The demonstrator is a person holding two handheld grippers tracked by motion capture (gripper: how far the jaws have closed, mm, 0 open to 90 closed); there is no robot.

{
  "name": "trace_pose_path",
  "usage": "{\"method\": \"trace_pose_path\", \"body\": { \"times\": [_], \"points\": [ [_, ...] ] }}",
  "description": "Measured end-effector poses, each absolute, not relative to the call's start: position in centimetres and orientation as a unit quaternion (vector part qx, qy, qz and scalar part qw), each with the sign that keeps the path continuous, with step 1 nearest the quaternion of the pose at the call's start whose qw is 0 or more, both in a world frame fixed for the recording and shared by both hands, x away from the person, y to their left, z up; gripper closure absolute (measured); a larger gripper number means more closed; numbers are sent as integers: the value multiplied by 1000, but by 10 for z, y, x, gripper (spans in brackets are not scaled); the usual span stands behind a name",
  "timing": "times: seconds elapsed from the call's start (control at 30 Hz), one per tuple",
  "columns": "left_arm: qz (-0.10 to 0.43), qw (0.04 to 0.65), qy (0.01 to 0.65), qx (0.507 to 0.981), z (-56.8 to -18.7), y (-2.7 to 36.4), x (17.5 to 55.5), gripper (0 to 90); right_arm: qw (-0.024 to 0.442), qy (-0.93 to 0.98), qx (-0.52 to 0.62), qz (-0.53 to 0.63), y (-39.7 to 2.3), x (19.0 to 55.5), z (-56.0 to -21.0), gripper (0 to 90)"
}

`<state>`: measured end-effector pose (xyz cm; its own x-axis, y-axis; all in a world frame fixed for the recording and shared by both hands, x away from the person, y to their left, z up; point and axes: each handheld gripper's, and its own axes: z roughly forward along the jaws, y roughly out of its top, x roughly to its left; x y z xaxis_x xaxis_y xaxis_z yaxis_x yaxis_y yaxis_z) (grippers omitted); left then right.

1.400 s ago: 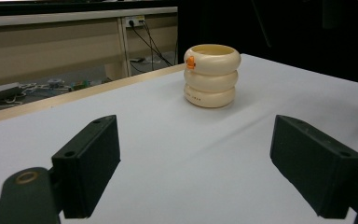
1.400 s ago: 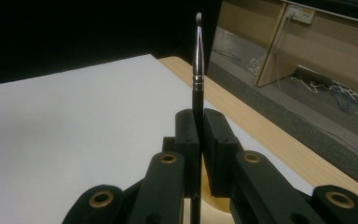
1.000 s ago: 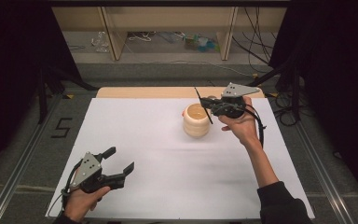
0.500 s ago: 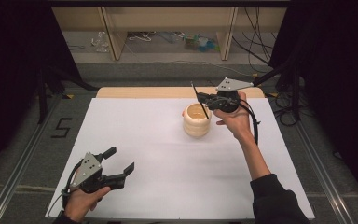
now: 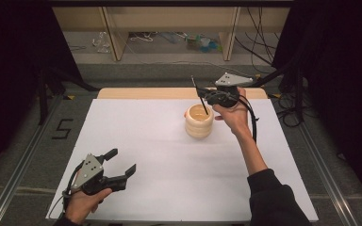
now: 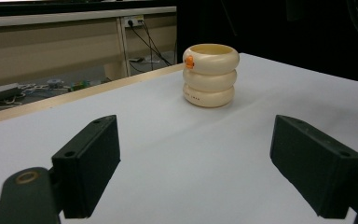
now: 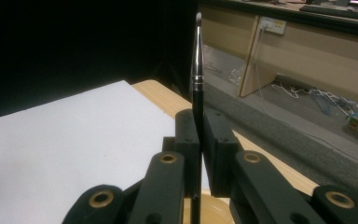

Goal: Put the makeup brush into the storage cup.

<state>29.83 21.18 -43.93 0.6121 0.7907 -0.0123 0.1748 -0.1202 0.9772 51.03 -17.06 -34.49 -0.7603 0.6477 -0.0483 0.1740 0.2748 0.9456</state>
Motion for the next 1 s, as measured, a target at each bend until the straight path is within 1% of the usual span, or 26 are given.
{"method": "trace_pose_path", "body": {
  "times": [0.13,0.2,0.27,0.5,1.0],
  "points": [
    [272,566,346,697,-439,212,298,158,221,765,273,541,-169,514,-345,856],
    [258,571,352,696,-440,210,297,158,221,764,275,540,-168,516,-346,856],
    [257,572,351,696,-440,210,297,158,224,762,277,541,-167,518,-348,856],
    [269,564,348,699,-439,212,298,158,222,764,281,536,-162,524,-353,857],
    [271,566,346,697,-439,211,298,158,221,768,284,530,-153,529,-359,856]
  ]
}}
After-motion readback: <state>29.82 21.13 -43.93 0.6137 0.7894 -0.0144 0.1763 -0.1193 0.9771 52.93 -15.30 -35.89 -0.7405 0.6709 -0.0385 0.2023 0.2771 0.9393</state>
